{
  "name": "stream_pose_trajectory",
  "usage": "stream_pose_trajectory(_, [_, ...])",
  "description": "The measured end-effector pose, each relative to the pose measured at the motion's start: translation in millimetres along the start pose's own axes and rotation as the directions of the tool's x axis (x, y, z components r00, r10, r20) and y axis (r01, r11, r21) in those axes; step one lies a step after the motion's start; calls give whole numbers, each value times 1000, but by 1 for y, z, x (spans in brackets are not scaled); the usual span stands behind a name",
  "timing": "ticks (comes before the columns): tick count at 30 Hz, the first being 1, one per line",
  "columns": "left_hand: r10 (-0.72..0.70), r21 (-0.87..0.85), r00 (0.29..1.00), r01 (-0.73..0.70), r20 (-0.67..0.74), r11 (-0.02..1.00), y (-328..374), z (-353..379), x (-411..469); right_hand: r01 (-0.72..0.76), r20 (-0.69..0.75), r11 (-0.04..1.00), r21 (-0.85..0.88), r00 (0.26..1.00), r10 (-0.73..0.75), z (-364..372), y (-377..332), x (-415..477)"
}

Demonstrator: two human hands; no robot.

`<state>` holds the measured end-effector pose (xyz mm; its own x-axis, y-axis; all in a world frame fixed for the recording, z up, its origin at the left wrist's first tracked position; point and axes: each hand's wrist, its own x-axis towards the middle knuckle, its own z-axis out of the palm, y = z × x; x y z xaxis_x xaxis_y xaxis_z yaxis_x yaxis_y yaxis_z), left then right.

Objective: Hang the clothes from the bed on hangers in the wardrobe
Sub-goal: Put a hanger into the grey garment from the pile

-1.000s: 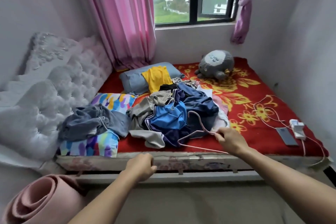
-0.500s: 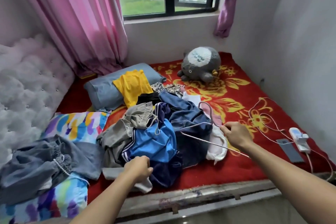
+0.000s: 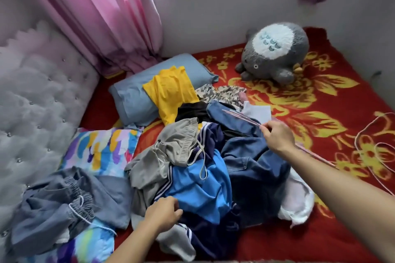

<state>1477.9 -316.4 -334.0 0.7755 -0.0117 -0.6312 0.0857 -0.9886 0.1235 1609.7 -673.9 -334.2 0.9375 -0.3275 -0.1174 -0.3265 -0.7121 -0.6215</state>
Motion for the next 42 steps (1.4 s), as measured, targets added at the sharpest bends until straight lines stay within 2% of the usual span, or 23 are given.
stream_pose_trajectory(3, [-23, -3, 1000, 23, 16, 1000, -5, -5, 38, -3, 123, 999, -51, 992, 10, 56, 11, 34])
stream_pose_trajectory(6, [-30, -19, 1000, 30, -6, 999, -6, -1, 82, -10, 319, 978, -208, 945, 77, 111, 42, 36])
stream_pose_trajectory(9, [-48, -49, 994, 43, -103, 998, -9, 7, 144, -2, 406, 956, -292, 905, 126, 143, 74, 23])
stream_pose_trajectory(11, [-42, -64, 976, 29, -215, 998, -8, 11, 190, 11, 397, 957, -289, 911, 109, 149, 86, 9])
stream_pose_trajectory(13, [-48, -101, 960, 20, -275, 995, -5, 18, 234, 38, 321, 968, -247, 946, 45, 148, 97, -2])
stream_pose_trajectory(17, [-170, -226, 972, 130, -164, 965, -3, 42, 292, 100, 185, 970, -222, 981, -59, 147, 103, -10])
stream_pose_trajectory(20, [-213, -239, 968, 178, -130, 955, -6, 45, 292, 128, 169, 973, -192, 981, -96, 155, 83, -10])
stream_pose_trajectory(25, [-132, -408, 974, 46, -186, 912, -31, 25, 231, 326, 247, 933, -150, 927, -284, 173, 6, -4])
stream_pose_trajectory(27, [-95, -432, 962, -25, -254, 902, -40, 15, 187, 431, 272, 895, -119, 881, -388, 183, -30, -2])
stream_pose_trajectory(30, [-44, -451, 947, -111, -319, 886, -51, 6, 121, 619, 371, 774, -131, 755, -541, 196, -83, -6])
stream_pose_trajectory(34, [-48, -492, 928, -151, -370, 858, -64, 1, 41, 764, 607, 634, -120, 562, -562, 207, -130, -36])
stream_pose_trajectory(37, [-66, -496, 907, -165, -415, 853, -66, -3, -14, 869, 644, 495, -5, 381, -663, 217, -143, -74])
stream_pose_trajectory(39, [-77, -503, 897, -171, -435, 847, -69, -2, -45, 891, 647, 454, 23, 333, -686, 222, -144, -98])
stream_pose_trajectory(42, [-118, -531, 887, -157, -446, 833, -80, -4, -83, 893, 592, 450, 34, 344, -729, 221, -140, -120])
